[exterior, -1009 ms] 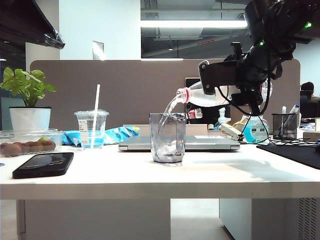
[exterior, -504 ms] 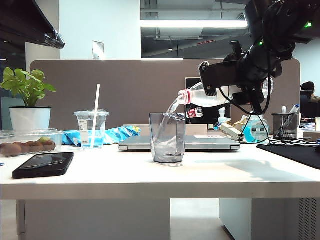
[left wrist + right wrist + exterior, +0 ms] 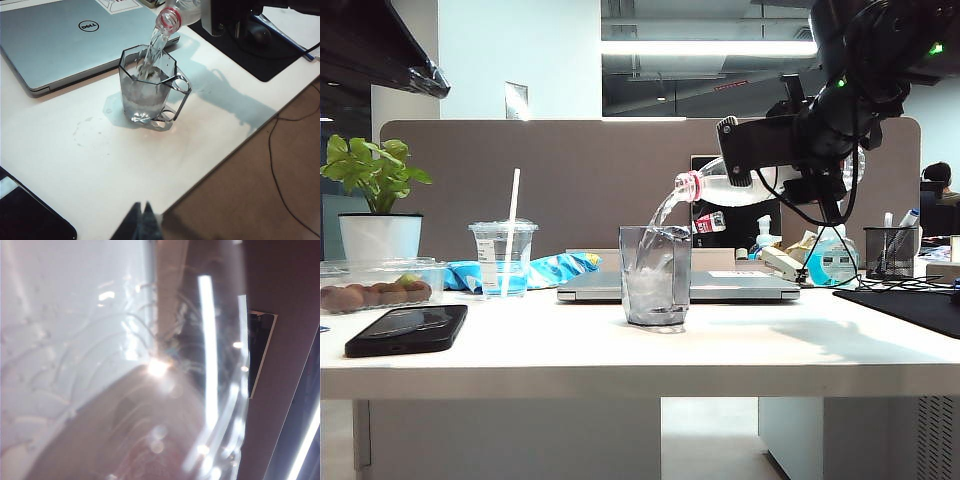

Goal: Pick up the mineral water bottle on the table and pour water into the mug until it's half full.

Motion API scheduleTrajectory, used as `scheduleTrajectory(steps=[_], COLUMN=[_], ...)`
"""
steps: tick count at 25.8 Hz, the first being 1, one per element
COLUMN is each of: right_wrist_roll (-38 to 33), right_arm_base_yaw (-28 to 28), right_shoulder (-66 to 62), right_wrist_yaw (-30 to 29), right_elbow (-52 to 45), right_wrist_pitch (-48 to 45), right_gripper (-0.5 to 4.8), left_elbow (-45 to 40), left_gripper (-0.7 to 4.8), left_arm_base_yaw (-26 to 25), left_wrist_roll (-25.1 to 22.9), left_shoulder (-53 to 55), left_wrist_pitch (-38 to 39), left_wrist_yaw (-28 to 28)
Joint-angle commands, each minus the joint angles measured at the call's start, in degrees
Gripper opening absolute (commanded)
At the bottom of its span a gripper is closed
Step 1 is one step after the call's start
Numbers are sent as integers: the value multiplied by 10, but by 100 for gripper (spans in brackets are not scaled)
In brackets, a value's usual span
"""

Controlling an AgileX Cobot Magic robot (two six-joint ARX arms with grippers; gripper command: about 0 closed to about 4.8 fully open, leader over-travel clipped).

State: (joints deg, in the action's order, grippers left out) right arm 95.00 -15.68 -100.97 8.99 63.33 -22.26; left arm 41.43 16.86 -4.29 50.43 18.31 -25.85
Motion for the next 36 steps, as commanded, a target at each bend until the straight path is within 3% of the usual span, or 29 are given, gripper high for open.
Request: scheduleTrajectory(steps=[1,8,12,20,22,26,27,30,36], right_wrist_roll=[-2,-3,-71,-324,-407,-568,-642,-777,-932], right_arm_base_yaw=[-2,-2,-2,-2,-2,1,4,5,3], right_shoulder=[7,7,7,7,7,7,3,-19,-95], right_wrist_yaw=[1,1,1,-58,-118,-175,-184,-183,-181], right_elbow=[5,5,5,-17,-54,-113,-140,-169,-171], right_wrist_pitch=[-24,-22,-5,23,2,-114,-192,-307,-435], right_gripper=[243,243,242,242,242,242,242,242,242], left_elbow=[2,2,2,2,2,2,2,2,2], left_gripper=[-2,-2,-2,-2,-2,-2,-2,-2,-2], left_arm_base_yaw=[0,0,0,0,0,0,0,0,0], left_wrist_roll=[-2,-2,-2,-2,-2,-2,-2,-2,-2], left_shoulder=[-1,-1,-1,-1,-1,-1,-1,-1,-1], left_wrist_pitch=[-3,-3,-3,-4,-4,-4,-5,-9,-12], left_wrist_yaw=[2,2,2,2,2,1,1,1,2])
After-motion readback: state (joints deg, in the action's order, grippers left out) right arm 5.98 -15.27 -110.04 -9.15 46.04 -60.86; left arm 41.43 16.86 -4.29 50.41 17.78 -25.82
